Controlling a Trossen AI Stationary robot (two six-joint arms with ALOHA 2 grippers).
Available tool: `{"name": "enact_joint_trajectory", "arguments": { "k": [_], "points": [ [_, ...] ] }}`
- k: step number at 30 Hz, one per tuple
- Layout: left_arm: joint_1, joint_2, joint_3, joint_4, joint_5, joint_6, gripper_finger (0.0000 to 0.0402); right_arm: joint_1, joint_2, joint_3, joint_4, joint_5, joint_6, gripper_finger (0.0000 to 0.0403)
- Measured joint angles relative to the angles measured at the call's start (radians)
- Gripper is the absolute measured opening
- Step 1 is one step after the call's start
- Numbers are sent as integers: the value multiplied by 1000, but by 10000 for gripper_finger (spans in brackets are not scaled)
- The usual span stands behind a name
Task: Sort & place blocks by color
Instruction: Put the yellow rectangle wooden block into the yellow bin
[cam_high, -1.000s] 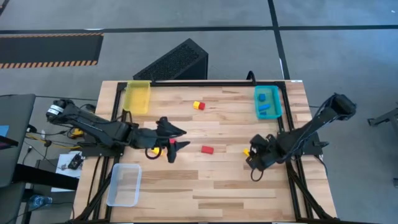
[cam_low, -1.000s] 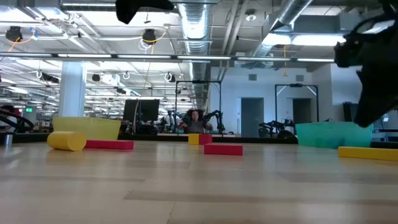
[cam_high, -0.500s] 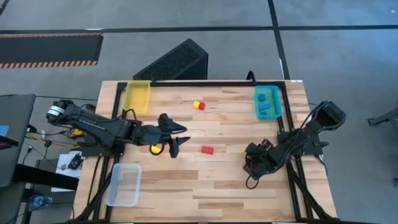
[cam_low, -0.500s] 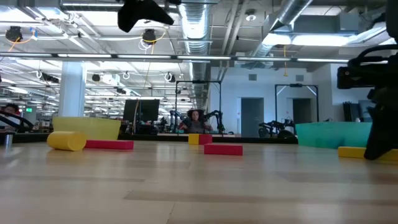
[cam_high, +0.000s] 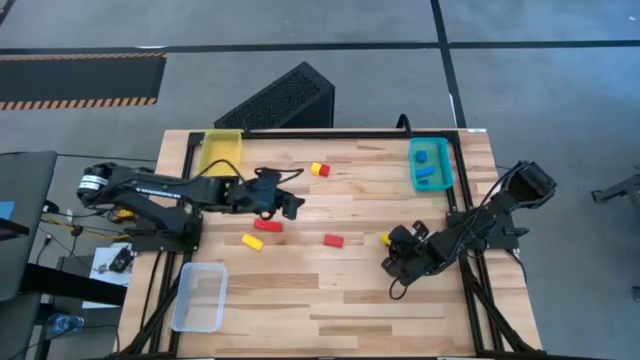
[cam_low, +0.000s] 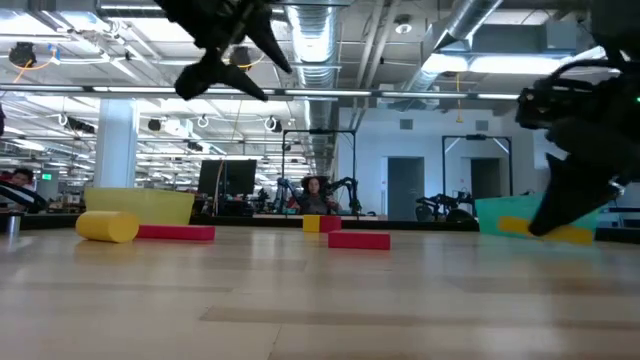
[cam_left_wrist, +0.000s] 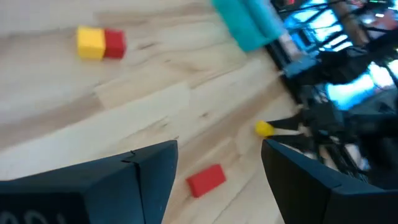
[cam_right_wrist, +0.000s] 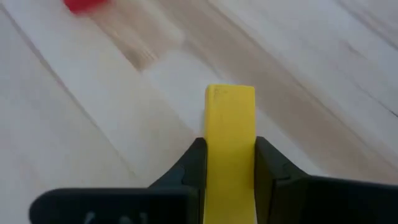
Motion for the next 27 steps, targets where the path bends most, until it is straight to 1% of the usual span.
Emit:
{"name": "enact_joint_trajectory", "arguments": {
  "k": [4,7,9,13,16,18,20,23,27],
  "points": [
    [24,89,1,99,105,-34,222,-20,7,14,146,18,-99,76],
    [32,165,1,209,171,-68,222,-19,7,69,161,34,-212,76],
    [40,215,1,319,228,-82,222,-18,7,109,160,51,-325,76],
    [56,332,2,602,358,-139,222,-18,7,188,161,130,-570,76],
    [64,402,3,730,432,-197,222,-22,6,244,162,212,-767,76],
    [65,424,0,741,454,-226,222,-35,6,278,161,252,-888,76],
    [65,428,0,747,465,-226,222,-62,6,308,163,262,-975,76],
    [75,423,2,756,476,-193,222,-114,6,341,160,262,-1078,76],
    [109,421,2,761,531,-185,222,-192,6,369,162,265,-1186,76]
  ]
}}
